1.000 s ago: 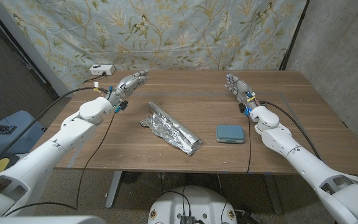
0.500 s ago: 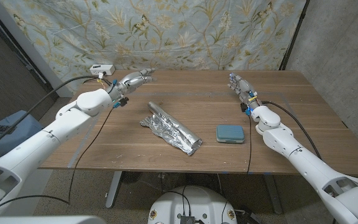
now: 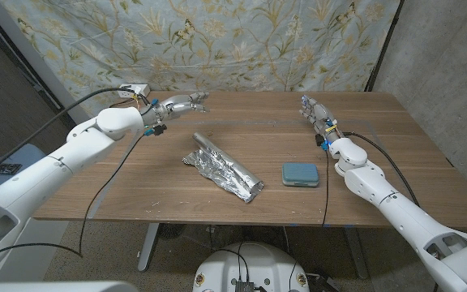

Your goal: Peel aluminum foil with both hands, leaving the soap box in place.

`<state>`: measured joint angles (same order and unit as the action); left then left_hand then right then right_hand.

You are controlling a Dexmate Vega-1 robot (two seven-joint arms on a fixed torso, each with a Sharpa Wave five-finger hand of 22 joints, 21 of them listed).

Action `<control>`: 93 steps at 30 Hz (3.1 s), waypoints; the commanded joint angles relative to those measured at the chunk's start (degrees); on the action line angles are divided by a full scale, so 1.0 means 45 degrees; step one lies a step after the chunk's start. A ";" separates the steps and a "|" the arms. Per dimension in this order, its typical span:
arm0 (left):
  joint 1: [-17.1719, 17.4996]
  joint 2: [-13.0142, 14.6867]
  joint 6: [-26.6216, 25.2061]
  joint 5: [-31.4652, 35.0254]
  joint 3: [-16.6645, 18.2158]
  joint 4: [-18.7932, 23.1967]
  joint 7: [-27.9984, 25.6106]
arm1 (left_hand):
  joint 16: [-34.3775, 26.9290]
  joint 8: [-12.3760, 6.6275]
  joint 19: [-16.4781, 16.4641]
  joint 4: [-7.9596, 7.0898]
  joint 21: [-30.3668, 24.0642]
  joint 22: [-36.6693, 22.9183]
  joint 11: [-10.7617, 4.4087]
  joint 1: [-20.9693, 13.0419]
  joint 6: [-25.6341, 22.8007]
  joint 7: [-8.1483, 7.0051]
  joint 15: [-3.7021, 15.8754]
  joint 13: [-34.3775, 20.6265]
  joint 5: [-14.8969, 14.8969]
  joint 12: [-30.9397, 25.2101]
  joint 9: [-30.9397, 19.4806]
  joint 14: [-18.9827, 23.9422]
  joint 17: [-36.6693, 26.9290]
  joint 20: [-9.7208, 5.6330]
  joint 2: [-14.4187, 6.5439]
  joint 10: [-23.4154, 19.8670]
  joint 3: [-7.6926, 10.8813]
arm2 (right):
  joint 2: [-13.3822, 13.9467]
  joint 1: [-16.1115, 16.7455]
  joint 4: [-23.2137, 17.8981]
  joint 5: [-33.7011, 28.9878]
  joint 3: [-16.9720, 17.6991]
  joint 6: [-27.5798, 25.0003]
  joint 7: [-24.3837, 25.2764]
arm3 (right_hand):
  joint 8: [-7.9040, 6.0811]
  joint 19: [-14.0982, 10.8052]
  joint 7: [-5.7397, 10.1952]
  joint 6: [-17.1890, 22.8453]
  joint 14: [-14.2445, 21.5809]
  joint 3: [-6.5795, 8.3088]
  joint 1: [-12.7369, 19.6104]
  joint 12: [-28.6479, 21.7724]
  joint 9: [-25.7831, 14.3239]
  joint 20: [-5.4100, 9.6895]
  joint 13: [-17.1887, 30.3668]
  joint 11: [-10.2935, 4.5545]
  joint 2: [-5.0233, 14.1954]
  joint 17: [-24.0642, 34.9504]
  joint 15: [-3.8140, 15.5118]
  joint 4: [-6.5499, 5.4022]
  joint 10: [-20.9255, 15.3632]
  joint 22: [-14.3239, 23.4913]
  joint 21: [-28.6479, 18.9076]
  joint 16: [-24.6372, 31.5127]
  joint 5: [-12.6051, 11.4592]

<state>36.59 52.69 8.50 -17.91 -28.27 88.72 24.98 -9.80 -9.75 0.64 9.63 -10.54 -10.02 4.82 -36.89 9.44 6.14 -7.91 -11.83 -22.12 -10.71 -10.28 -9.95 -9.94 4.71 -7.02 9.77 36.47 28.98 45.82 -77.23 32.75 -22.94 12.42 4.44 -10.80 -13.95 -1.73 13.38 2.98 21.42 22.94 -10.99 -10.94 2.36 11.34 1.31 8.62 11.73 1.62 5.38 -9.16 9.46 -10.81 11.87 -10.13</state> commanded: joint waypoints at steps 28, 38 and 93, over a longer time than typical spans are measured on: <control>-0.1258 0.1431 -0.1506 0.4193 -0.0868 0.2875 0.1594 | -0.0327 -0.0641 -0.0127 0.0192 -0.0180 -0.0084 0.0013 -0.2064 -0.0650 0.0323 -0.0120 -0.1086 -0.0576 -0.1005 -0.0352 0.0185 -0.0317 0.0226 0.0121 0.0092 -0.0003 | -0.0373 -0.0284 0.0207 -0.0287 -0.0024 -0.0811 0.1387 | 0.0040 0.0172 0.0006 -0.0381 -0.0241 -0.0062 -0.0012 0.0056 -0.0028 0.0606 0.0025 0.0073 0.0046 0.0072 -0.0091 0.0090 0.0356 0.0054 0.0045 -0.0064 0.0013; -0.1509 0.1538 -0.2011 0.5392 -0.1041 0.3716 0.1975 | -0.0304 -0.0638 -0.0045 0.0166 -0.0172 -0.0092 -0.0041 -0.2240 -0.0562 0.0306 -0.0091 -0.1234 -0.0658 -0.1054 -0.0389 0.0089 -0.0326 0.0193 0.0104 0.0198 -0.0017 | -0.0849 -0.0522 0.0937 -0.0009 0.0032 -0.0628 0.1422 | 0.0097 0.0331 -0.0009 -0.0716 -0.0432 -0.0085 -0.0024 0.0106 -0.0032 0.0647 0.0027 0.0065 0.0063 0.0081 -0.0121 0.0114 0.0681 0.0052 0.0069 -0.0097 0.0009; -0.4256 -0.0541 -0.1092 0.8115 -0.3665 0.2679 0.6734 | -0.0152 -0.0360 0.1054 0.0036 -0.0070 -0.0140 0.0284 -0.3113 0.0953 0.0482 -0.0332 -0.2184 -0.1095 -0.1223 -0.0633 -0.0925 -0.0373 0.0270 0.0079 0.1536 -0.0341 | -0.0488 -0.0391 0.0599 -0.0133 0.0447 -0.0655 0.2103 | 0.0049 0.0673 -0.0008 -0.1249 -0.0810 -0.0124 0.0129 0.0091 -0.0032 0.0654 0.0029 0.0034 -0.0032 0.0032 -0.0162 0.0376 0.1296 0.0047 0.0067 -0.0132 -0.0010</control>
<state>19.49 51.84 2.59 16.46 -42.60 101.19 51.47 -10.69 -11.41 4.89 9.71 -11.00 -10.57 5.65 -50.23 9.94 8.08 -9.02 -21.40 -26.78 -16.14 -12.94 -9.84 -11.32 5.68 -6.80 9.94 35.31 26.29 43.31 -73.23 31.11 -21.92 10.31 13.19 -10.32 -11.20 -1.71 8.04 -0.30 20.71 22.94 -10.59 -10.94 2.25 11.32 1.48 8.62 11.72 0.81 6.73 -3.69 9.46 -10.60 11.44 -10.13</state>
